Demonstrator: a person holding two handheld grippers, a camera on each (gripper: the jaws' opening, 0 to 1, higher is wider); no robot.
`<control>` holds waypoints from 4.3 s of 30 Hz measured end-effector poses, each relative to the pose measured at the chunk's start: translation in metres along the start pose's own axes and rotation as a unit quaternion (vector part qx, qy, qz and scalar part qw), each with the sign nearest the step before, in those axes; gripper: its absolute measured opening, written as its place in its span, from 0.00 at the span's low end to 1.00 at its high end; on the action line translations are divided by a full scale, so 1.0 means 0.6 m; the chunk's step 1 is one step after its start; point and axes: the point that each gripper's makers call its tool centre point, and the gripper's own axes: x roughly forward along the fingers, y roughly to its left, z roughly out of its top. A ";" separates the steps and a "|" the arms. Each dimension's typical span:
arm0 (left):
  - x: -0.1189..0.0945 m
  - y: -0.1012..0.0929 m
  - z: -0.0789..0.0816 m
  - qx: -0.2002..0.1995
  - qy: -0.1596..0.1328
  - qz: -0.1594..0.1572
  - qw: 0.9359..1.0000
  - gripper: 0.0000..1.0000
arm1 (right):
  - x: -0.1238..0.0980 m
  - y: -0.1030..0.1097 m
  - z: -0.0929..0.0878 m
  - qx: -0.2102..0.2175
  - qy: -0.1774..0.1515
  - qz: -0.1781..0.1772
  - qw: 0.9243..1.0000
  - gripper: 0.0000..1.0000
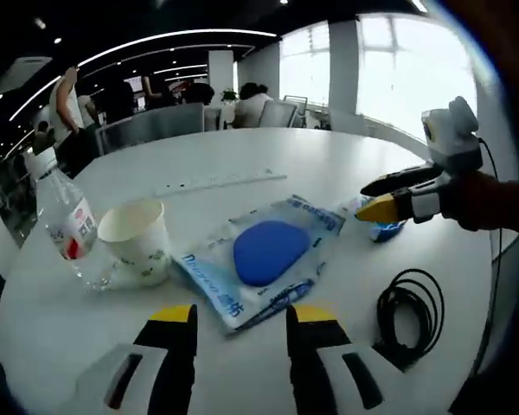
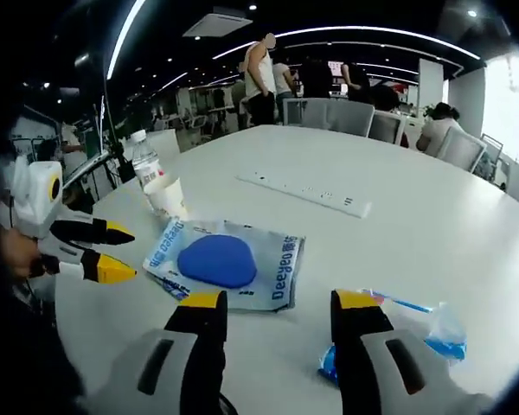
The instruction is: Arrange the tabletop items into an orderly group along one side of the table until the central work area is clear of visible clutter.
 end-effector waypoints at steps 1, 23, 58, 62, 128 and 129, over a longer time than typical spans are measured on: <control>0.002 0.005 -0.003 -0.004 0.004 0.002 1.000 0.39 | 0.005 0.002 -0.003 0.002 0.004 0.001 1.000 0.42; 0.058 0.019 -0.025 -0.049 0.034 -0.025 0.998 0.15 | 0.057 0.003 -0.036 0.032 0.051 -0.008 0.998 0.13; 0.070 0.000 0.045 0.071 0.001 -0.081 0.994 0.00 | 0.003 -0.005 -0.022 0.023 0.015 -0.052 0.998 0.00; 0.078 0.005 0.047 0.078 0.002 -0.083 0.994 0.00 | 0.001 -0.003 -0.028 0.031 0.011 -0.059 0.998 0.00; 0.022 -0.102 -0.003 0.128 0.033 -0.155 0.979 0.28 | -0.095 0.042 -0.120 0.046 0.054 -0.083 0.994 0.36; 0.016 -0.118 -0.010 0.133 0.036 -0.162 0.977 0.29 | -0.101 0.045 -0.126 0.048 0.055 -0.085 0.994 0.36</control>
